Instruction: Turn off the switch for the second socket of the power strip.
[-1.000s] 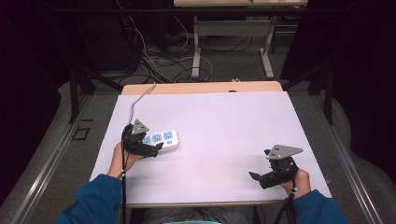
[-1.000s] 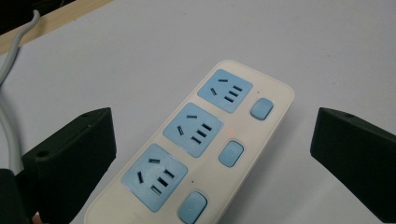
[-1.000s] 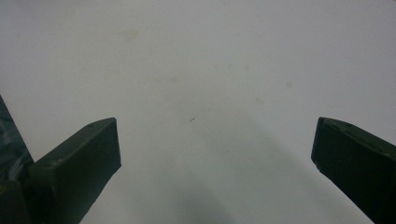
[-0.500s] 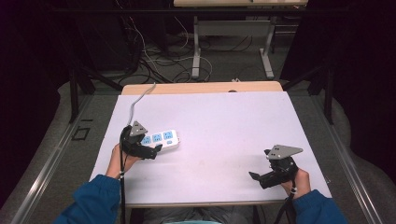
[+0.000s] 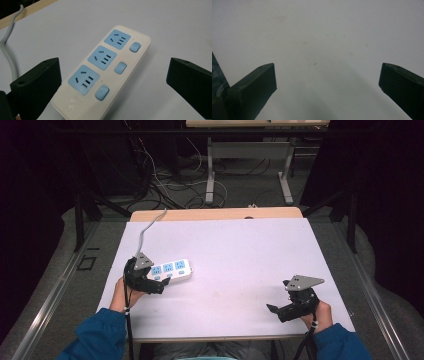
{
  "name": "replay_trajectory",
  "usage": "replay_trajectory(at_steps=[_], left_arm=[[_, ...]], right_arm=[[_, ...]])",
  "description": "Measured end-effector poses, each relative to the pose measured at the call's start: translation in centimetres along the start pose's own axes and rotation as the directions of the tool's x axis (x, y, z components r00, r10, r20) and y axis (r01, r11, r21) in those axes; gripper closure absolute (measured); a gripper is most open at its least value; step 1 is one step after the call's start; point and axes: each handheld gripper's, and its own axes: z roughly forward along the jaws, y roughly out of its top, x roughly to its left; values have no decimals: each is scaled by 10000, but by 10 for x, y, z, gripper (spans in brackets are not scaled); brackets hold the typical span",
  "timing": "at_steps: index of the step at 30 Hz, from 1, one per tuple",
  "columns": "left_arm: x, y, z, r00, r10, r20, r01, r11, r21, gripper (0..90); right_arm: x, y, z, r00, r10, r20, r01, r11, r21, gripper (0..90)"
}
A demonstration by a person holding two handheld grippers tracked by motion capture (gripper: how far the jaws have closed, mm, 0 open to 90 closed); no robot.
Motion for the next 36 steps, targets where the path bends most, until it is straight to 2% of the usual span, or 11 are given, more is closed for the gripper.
replay_trajectory(at_steps=[2, 5, 12, 17, 21, 22, 27, 36], left_arm=[[-2, -2, -3, 9999, -113, -18, 112, 9999, -94, 0], [-3, -4, -7, 9999, -80, -85, 79, 9998, -169, 0], [-7, -6, -13, 9999, -11, -134, 8, 9998, -184, 0], [-11, -14, -21, 9999, -65, -115, 63, 9998, -213, 0], [-13, -19, -28, 9999, 12, -133, -13, 10000, -52, 0], [-14, -21, -28, 9999, -78, -127, 76, 9999, -111, 0], [-19, -27, -34, 9997, 142, -187, -141, 9999, 73, 0], [-22, -37, -43, 9995, 172, -277, -168, 9997, 149, 0]], right_arm=[[1, 0, 0, 10000, 79, 35, -78, 10000, -39, 7], [0, 0, 0, 10000, -71, 25, 71, 10000, -34, 7], [0, 0, 0, 10000, -10, 84, 11, 9999, -106, 7], [0, 0, 0, 9999, -49, 129, 51, 9999, -160, 7], [0, 0, 0, 9999, -50, 134, 52, 9998, -165, 7], [0, 0, 0, 9999, -52, 140, 54, 9999, -158, 7], [0, 0, 0, 9999, -9, 109, 11, 10000, -96, 7], [0, 0, 0, 9999, -32, 95, 33, 10000, -91, 7]])
